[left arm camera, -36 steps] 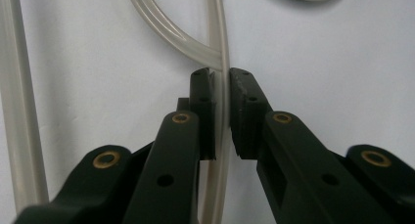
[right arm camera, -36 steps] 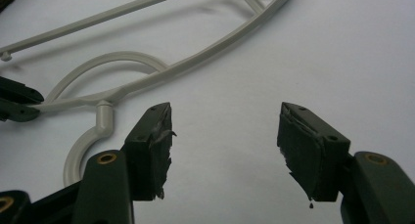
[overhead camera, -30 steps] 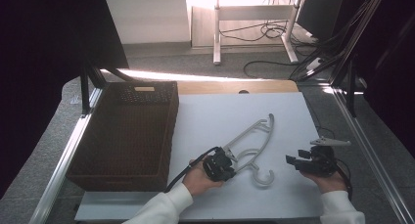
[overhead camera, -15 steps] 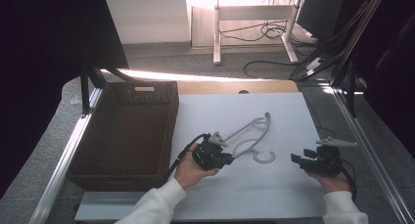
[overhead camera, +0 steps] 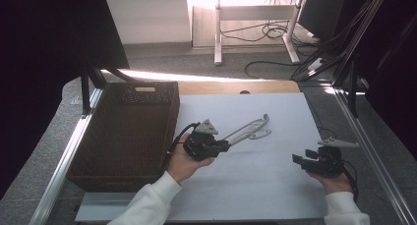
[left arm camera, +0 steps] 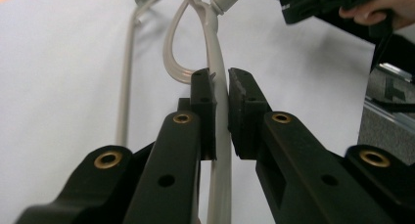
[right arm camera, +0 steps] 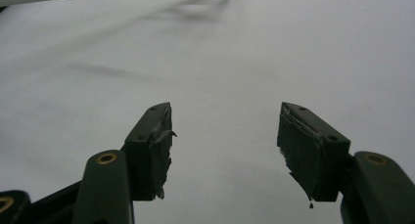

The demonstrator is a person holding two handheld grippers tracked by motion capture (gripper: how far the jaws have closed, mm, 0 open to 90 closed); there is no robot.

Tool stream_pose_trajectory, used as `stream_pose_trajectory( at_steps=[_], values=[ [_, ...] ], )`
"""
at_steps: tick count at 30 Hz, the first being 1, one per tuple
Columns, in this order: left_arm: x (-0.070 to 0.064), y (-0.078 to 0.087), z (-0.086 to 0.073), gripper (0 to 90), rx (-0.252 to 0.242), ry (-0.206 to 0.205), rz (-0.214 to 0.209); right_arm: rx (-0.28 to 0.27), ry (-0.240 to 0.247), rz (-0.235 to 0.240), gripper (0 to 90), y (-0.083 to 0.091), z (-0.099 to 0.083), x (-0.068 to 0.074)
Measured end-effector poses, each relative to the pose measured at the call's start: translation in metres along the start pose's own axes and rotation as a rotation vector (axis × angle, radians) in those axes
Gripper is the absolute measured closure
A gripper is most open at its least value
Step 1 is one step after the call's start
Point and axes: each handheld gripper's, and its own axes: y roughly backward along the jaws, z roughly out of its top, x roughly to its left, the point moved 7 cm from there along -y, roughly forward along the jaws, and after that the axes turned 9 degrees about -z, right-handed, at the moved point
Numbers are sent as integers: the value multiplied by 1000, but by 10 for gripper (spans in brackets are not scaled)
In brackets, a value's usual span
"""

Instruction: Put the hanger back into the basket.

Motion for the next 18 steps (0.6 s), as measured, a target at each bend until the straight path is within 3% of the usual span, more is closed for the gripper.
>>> stream_pose_trajectory(
  at_steps=[18],
  values=[
    [0,46,20,823,-111,16,5,3,-1,0,383,-1,0,0]
  ],
)
